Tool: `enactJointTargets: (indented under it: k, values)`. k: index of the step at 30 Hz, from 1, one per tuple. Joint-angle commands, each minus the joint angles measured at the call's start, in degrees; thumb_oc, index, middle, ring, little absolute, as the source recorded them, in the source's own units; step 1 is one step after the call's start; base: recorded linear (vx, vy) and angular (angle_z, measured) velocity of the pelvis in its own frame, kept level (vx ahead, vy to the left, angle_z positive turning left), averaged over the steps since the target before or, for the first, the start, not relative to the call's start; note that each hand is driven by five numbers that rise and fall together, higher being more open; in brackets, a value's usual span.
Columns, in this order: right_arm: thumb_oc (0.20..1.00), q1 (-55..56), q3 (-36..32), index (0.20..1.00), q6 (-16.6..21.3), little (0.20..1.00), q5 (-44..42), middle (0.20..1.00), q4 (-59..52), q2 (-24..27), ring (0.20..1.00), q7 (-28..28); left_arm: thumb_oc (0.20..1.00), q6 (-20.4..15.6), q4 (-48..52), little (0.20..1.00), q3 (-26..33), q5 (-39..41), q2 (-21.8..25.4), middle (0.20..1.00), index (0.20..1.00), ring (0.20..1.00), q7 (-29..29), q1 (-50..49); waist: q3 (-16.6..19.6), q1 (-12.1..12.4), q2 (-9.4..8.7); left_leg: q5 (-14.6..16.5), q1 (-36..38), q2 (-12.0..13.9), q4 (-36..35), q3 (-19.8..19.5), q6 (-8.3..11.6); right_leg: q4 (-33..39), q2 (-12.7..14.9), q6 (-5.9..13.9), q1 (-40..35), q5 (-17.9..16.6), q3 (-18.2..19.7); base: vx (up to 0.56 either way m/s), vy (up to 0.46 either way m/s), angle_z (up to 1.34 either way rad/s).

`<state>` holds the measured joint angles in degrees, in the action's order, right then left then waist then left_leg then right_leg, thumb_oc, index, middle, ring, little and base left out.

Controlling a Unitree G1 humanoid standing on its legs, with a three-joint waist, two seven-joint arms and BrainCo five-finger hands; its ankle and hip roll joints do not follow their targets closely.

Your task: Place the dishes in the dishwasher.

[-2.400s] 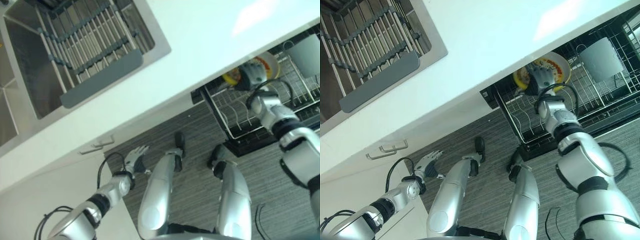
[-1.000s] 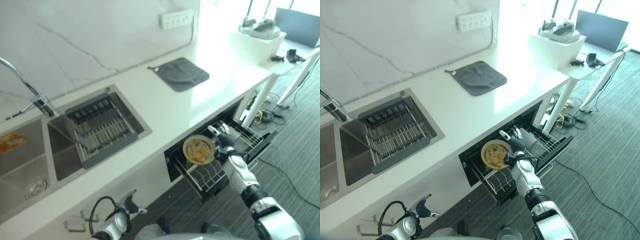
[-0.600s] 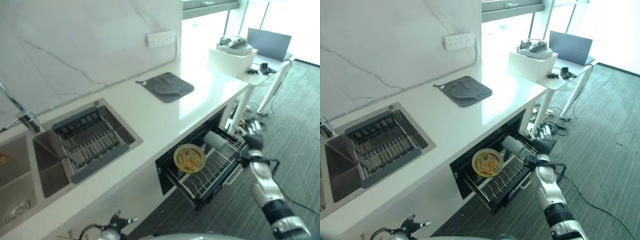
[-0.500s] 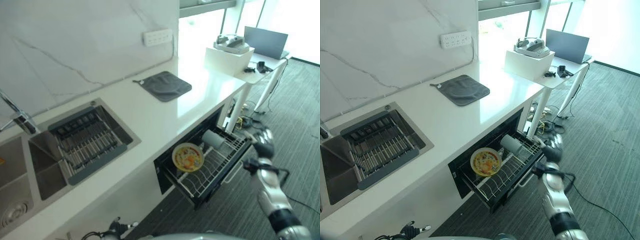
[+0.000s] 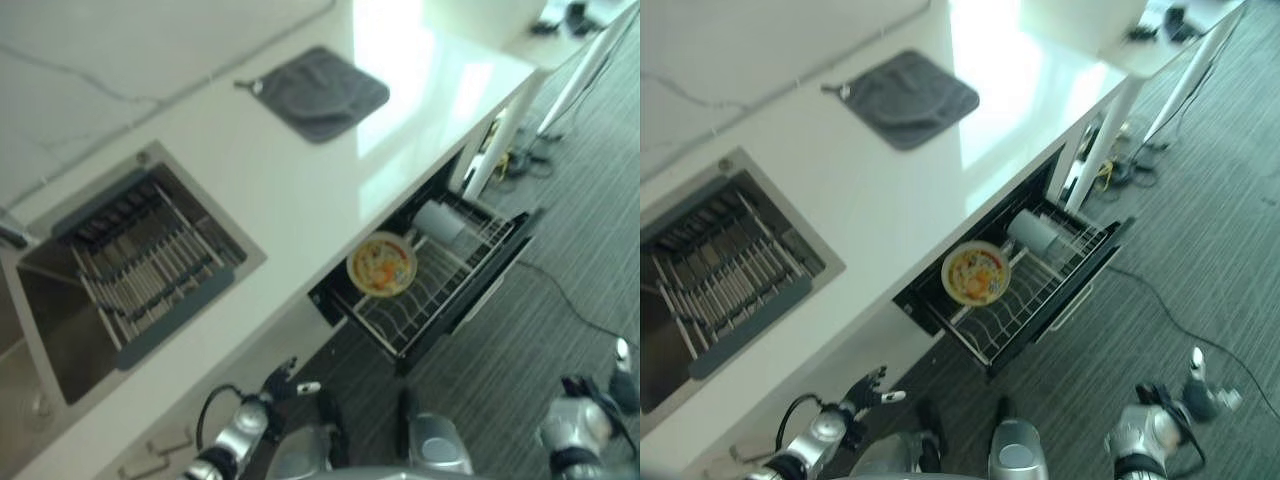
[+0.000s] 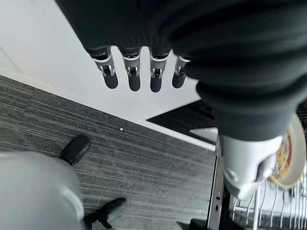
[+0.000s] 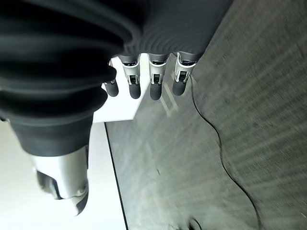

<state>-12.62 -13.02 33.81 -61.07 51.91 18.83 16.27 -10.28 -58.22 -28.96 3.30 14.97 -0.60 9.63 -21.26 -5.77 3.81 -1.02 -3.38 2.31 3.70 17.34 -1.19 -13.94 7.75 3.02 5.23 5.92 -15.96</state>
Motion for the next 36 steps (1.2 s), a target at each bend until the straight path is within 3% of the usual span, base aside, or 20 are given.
enactJointTargets:
  k: [1,5,7,9,15,16,21,26,36]
  values:
    - [1.0,0.6,3.2,1.0,-3.7,1.0,-5.1,1.0,-2.6,1.4,1.0,-9.8,1.0,-1.8,-1.0,1.0,-0.3,-2.2,-1.4,1.0,1.0,1.0,-1.6,-1.1,1.8,0.8,1.47,8.5,4.7,-1.6,3.3,-1.6,-0.63,-11.3,-1.0,-1.69,0.1,9.9,0.7,-0.04,0.07,0.25]
    - [1.0,-4.5,5.8,1.0,-7.7,1.0,-5.7,1.0,-2.3,2.5,1.0,-16.3,1.0,-2.9,-1.3,1.0,-2.8,-3.5,-2.4,1.0,1.0,1.0,-2.2,1.4,-0.8,1.0,3.78,7.8,2.1,-2.1,5.9,-2.0,-0.22,-16.7,0.3,-2.49,3.4,11.7,0.7,-0.04,0.104,0.19]
    - [1.0,-8.1,8.6,1.0,-13.1,1.0,-3.1,1.0,-2.3,2.8,1.0,-22.8,1.0,-3.4,-1.4,1.0,-3.6,-3.2,-2.5,1.0,1.0,1.0,-1.7,2.3,-1.9,1.3,4.96,7.3,1.3,-2.3,6.2,-2.6,0.03,-17.8,0.6,-2.94,4.3,12.2,0.8,-0.04,0.12,-0.01]
    - [1.0,-10.9,11.7,1.0,-20.8,1.0,-1.8,1.0,-2.0,3.1,1.0,-31.2,1.0,-4.1,-1.5,1.0,-3.6,-4.8,-2.0,1.0,1.0,1.0,-0.6,3.0,-3.0,1.7,5.7,6.7,1.1,-2.7,5.8,-3.2,0.24,-18.0,0.9,-3.11,4.5,12.2,0.8,0.0,0.074,-0.04]
    - [1.0,-16.0,15.8,1.0,-29.9,1.0,-2.5,1.0,-1.9,7.5,1.0,-44.8,1.0,-5.3,-0.8,1.0,-4.0,-9.6,0.2,1.0,1.0,1.0,0.3,3.1,-4.7,3.3,5.68,5.6,-0.6,-2.8,5.7,-3.8,0.38,-19.4,1.6,-3.05,6.0,12.1,-0.6,-0.03,-0.001,0.1]
    - [1.0,-17.9,16.6,1.0,-33.7,1.0,-7.5,1.0,-2.2,8.5,1.0,-50.7,1.0,-5.8,-0.9,1.0,-4.4,-10.1,0.6,1.0,1.0,1.0,0.6,3.4,-5.2,3.8,5.61,5.3,-1.1,-2.7,5.7,-3.8,0.37,-19.8,1.6,-2.96,6.6,12.0,-0.9,-0.06,-0.015,0.26]
    - [1.0,-25.1,20.3,1.0,-43.7,1.0,-11.0,1.0,-2.7,12.1,1.0,-63.6,1.0,-8.2,-2.2,1.0,-7.0,-13.2,2.0,1.0,1.0,1.0,-0.2,5.5,-7.2,5.4,4.76,4.8,-3.9,-2.4,6.4,-3.7,0.19,-20.8,1.8,-2.54,8.7,11.5,-2.5,-0.08,-0.049,0.13]
    - [1.0,-31.3,22.1,1.0,-45.1,1.0,-10.1,1.0,-1.9,14.4,1.0,-64.5,1.0,-10.1,-2.6,1.0,-9.3,-16.4,3.4,1.0,1.0,1.0,-2.2,6.2,-8.4,6.7,3.71,4.5,-5.7,-2.1,6.9,-3.5,0.12,-20.9,1.6,-2.26,9.9,10.8,-3.4,-0.03,-0.06,0.21]
    - [1.0,-44.5,26.7,1.0,-45.8,1.0,-4.9,1.0,2.4,14.3,1.0,-60.5,1.0,-12.6,-2.1,1.0,-13.4,-18.7,5.1,1.0,1.0,1.0,-4.6,4.3,-8.5,10.6,2.39,3.2,-6.3,-2.5,5.6,-6.8,-0.16,-16.9,1.0,-1.63,8.8,8.2,-3.1,0.12,0.081,0.08]
